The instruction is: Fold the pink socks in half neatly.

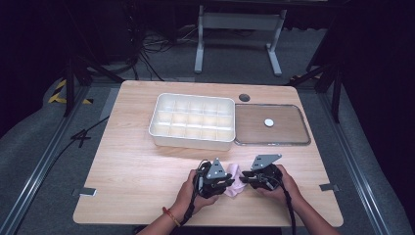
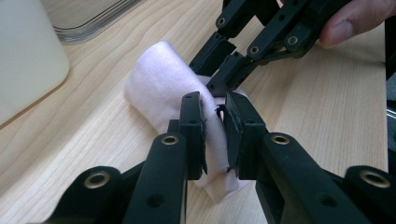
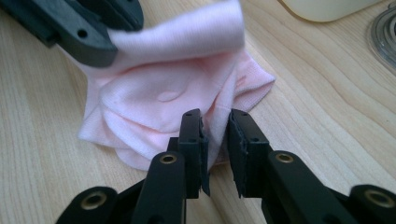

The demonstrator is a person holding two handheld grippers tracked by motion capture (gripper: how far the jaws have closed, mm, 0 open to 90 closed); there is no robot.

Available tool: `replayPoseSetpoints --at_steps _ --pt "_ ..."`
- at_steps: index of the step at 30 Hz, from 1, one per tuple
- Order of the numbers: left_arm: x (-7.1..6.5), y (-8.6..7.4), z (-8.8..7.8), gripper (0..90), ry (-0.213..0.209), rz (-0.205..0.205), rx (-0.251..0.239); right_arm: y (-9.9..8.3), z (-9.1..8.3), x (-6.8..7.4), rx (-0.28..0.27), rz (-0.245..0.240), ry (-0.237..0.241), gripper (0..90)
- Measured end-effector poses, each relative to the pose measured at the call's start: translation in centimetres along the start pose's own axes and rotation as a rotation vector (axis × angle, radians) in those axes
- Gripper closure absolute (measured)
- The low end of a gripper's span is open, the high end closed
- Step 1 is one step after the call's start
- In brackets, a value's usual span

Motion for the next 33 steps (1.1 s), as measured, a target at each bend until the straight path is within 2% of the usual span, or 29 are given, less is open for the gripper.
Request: replayPoseSetpoints --at_steps 4,8,11,17,18,20,24,26,28,33 --pt "-0.1 0.1 0.0 77.2 0.002 0.006 0.002 0.0 0.0 0.1 -0.008 0.003 -0.003 77.8" --pt "-0.7 -0.5 0.7 74.7 0.01 0.065 0.054 0.1 0.1 0.1 -0.014 0.003 -0.009 77.8" --pt "-1.1 -0.8 1.3 71.8 0.006 0.077 0.067 0.1 0.2 0.0 -0.019 0.0 -0.015 76.4" --pt "-0.9 -1.0 1.6 70.3 -0.01 0.041 0.057 0.2 -0.1 -0.2 -0.028 -0.004 -0.025 74.1" --pt "-0.9 -1.2 1.7 70.2 -0.009 0.044 0.064 0.5 -0.6 -0.4 -0.053 0.005 -0.023 74.3" --pt "-0.9 -1.2 1.7 70.1 -0.006 0.047 0.068 0.7 -0.8 -0.5 -0.067 0.01 -0.028 73.8" --pt "-0.9 -1.1 1.8 70.1 -0.01 0.036 0.061 1.8 -2.1 -0.4 -0.153 0.038 -0.016 72.6" --pt "-0.9 -1.1 1.9 70.1 -0.009 0.041 0.061 2.4 -2.4 -0.3 -0.181 0.036 -0.023 71.2" --pt "-0.9 -1.1 1.9 70.1 -0.01 0.036 0.06 2.8 -2.5 0.0 -0.205 0.042 -0.011 69.2" --pt "-0.9 -1.1 1.9 69.2 -0.012 0.04 0.058 3.0 -1.4 0.1 -0.182 0.05 -0.004 65.9"
Point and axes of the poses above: each handheld gripper's, and its own axes: z roughly forward along the jaws, y roughly out of its top, x roughly to its left, the point moved 10 cm from there along z, roughly forward along the jaws, and after that the axes turned 6 degrees about x, right-handed, at the moved point
